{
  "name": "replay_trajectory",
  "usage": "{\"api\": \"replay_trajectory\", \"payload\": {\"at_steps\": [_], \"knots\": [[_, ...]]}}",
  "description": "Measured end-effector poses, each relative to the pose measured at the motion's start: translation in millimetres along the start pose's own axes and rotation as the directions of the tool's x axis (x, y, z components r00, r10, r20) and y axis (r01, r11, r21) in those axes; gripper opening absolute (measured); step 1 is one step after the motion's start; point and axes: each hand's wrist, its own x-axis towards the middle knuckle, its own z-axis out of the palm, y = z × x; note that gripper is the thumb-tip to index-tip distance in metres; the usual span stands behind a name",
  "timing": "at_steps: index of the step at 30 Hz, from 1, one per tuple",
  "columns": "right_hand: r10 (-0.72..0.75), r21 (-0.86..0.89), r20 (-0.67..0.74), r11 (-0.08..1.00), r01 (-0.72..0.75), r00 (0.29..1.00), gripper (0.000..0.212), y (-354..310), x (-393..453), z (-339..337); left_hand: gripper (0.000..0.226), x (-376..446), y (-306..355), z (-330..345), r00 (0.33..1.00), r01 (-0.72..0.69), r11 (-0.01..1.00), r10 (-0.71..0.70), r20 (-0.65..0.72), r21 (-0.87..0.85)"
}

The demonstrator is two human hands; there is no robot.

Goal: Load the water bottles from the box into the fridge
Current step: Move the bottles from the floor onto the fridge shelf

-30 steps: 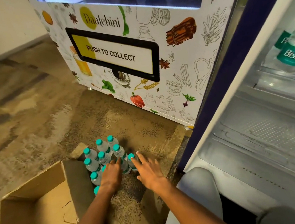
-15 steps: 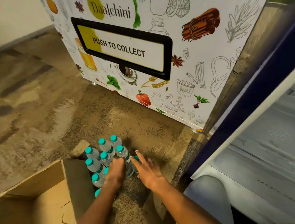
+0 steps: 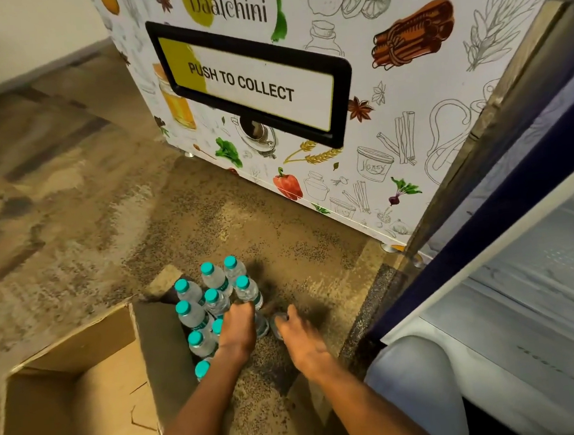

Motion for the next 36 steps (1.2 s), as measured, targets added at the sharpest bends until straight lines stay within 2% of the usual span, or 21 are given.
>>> {"api": "replay_trajectory", "payload": {"at_steps": [4,13,17,22,26,33,36], "knots": [[0.037,0.018,-0.003,0.999,-0.037,0.999,0.054,7,-9,-1,0.016,-3,2,1,1.000,-0.021,1.000,0.021,-0.015,0.005],[0.099,0.105,-0.052,0.990,-0.094,0.994,0.034,31,-55,-31,0.005,-13,-9,-4,0.994,-0.113,0.992,0.113,0.005,0.050],[0.104,0.161,-0.101,0.983,-0.087,0.989,0.027,43,-69,-57,0.013,-11,-25,-6,0.991,-0.126,0.987,0.120,0.061,0.097],[0.068,0.199,-0.147,0.979,-0.038,0.987,0.033,42,-81,-92,0.014,-38,-3,-36,0.983,-0.131,0.968,0.099,0.157,0.213],[0.038,0.238,-0.184,0.971,0.007,0.982,0.037,36,-90,-120,0.019,-48,15,-66,0.968,-0.158,0.963,0.108,0.225,0.218],[-0.030,0.240,-0.224,0.967,0.085,0.974,0.037,31,-121,-172,0.032,-59,56,-130,0.934,-0.321,0.924,0.273,0.229,0.208],[-0.039,0.271,-0.257,0.956,0.110,0.966,0.030,32,-141,-194,0.034,-64,76,-158,0.886,-0.444,0.867,0.388,0.254,0.224]]}}
